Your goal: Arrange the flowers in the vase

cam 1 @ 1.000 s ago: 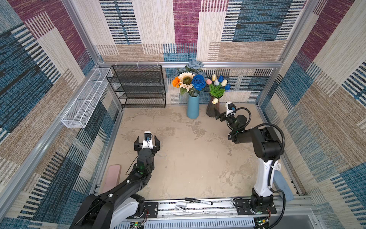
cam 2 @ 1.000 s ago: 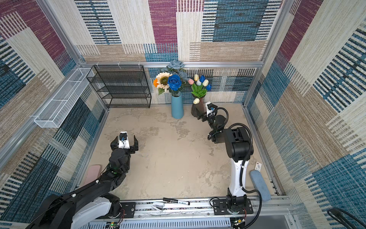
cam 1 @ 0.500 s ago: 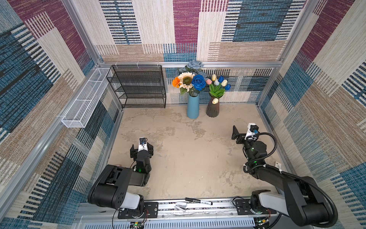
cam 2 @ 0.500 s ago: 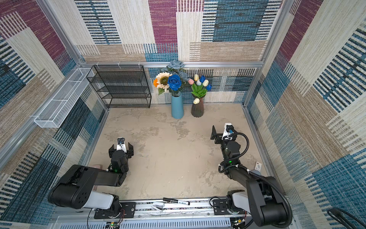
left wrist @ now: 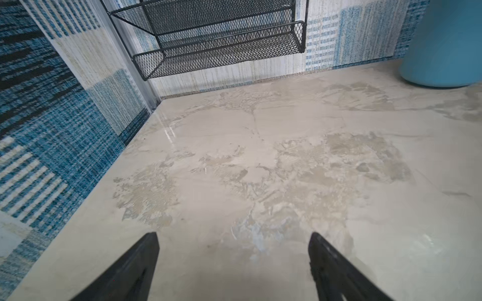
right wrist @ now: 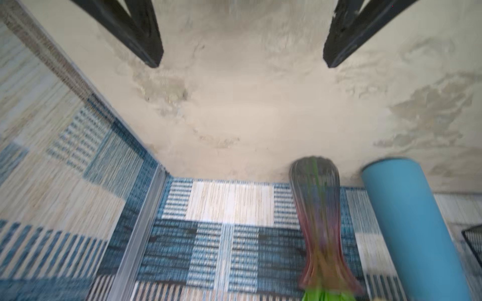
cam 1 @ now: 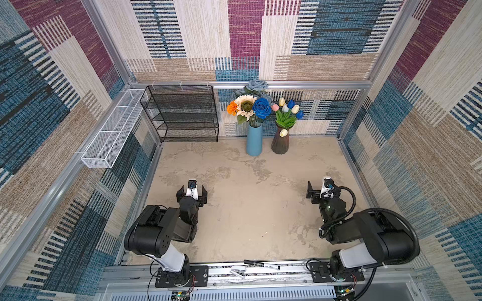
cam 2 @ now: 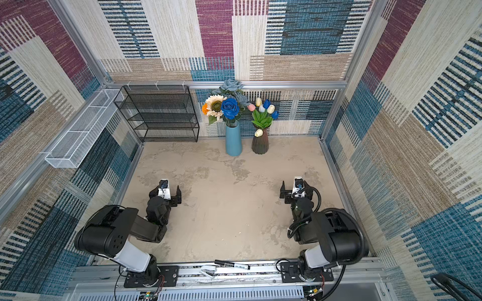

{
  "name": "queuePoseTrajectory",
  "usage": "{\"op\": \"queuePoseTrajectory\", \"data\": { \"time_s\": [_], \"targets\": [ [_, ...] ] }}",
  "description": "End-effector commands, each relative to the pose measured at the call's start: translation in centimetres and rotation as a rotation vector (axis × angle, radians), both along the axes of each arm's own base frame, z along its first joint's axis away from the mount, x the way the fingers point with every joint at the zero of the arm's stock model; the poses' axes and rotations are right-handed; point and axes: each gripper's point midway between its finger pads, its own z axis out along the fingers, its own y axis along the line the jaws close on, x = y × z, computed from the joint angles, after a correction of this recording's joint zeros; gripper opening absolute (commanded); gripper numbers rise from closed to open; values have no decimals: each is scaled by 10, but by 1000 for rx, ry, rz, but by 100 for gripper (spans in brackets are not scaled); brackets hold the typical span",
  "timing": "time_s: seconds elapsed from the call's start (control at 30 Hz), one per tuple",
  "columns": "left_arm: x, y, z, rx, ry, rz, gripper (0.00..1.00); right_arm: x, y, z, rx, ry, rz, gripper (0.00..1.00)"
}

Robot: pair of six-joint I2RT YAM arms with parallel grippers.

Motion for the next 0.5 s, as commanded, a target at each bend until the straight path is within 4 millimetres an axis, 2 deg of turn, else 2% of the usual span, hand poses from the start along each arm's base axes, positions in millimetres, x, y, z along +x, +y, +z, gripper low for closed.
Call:
{"op": "queuePoseTrajectory", "data": {
  "time_s": [0.0,0.03,0.1,0.13,0.2,0.47],
  "targets": [
    [14,2,11,-17,0,-3,95,22,-1,34,57,-110,37,100],
    [20,8,7,-41,49,17,94,33,-8,28,89,-67,32,100],
    [35,18,2,-89,116,35,92,33,-10,28,110,-64,46,100],
    [38,22,-1,-131,146,23,99,32,-10,29,107,-72,47,100],
    [41,30,-2,-171,154,40,100,32,-10,29,108,-70,47,100],
    [40,32,-1,-169,150,44,100,35,-7,27,105,-55,67,100]
  ]
}}
